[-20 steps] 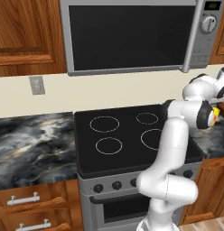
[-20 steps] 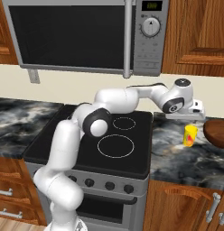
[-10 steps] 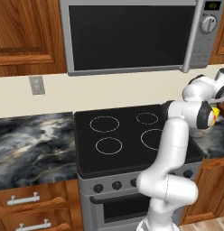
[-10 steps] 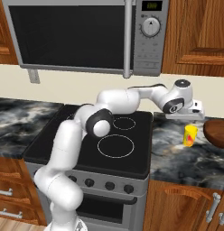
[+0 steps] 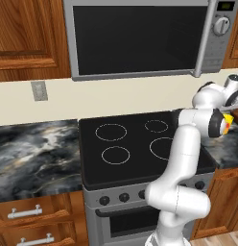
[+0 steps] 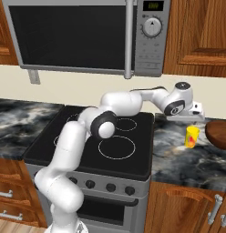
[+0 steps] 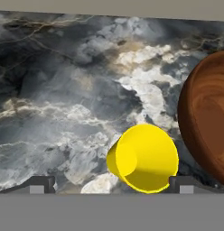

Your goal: Pick the cup and bowl from the counter and place them on the counter next to the sink.

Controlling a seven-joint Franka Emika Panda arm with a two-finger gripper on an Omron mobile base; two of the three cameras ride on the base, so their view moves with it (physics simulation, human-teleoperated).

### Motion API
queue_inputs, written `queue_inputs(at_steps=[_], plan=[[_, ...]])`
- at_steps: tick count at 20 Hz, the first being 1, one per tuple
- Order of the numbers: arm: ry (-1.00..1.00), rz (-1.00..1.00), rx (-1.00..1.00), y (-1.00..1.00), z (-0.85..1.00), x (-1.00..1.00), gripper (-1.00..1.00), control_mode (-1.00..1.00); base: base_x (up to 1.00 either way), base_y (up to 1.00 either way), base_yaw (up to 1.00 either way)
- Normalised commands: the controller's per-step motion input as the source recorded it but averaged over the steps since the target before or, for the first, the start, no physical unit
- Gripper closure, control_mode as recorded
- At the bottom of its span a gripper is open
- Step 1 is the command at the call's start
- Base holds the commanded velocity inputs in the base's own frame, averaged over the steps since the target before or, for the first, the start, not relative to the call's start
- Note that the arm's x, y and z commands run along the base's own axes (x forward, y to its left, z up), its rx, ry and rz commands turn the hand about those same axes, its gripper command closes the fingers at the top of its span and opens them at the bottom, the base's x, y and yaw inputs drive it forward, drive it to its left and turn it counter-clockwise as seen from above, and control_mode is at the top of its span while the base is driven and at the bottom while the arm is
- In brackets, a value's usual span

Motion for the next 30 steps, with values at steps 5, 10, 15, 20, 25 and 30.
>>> queue_inputs(at_steps=[5, 10, 15, 20, 25, 30], plan=[[0.00, 0.00, 0.00, 0.00, -0.16, 0.11, -1.00, -1.00, 0.00, 0.00, 0.00], [0.00, 0.00, 0.00, 0.00, -0.13, 0.05, -1.00, -1.00, 0.00, 0.00, 0.00], [0.00, 0.00, 0.00, 0.00, -0.11, 0.02, -1.00, -1.00, 0.00, 0.00, 0.00], [0.00, 0.00, 0.00, 0.00, -0.11, 0.02, -1.00, -1.00, 0.00, 0.00, 0.00], [0.00, 0.00, 0.00, 0.00, -0.07, 0.03, -1.00, -1.00, 0.00, 0.00, 0.00], [0.00, 0.00, 0.00, -0.02, -0.08, 0.01, -1.00, -1.00, 0.00, 0.00, 0.00]])
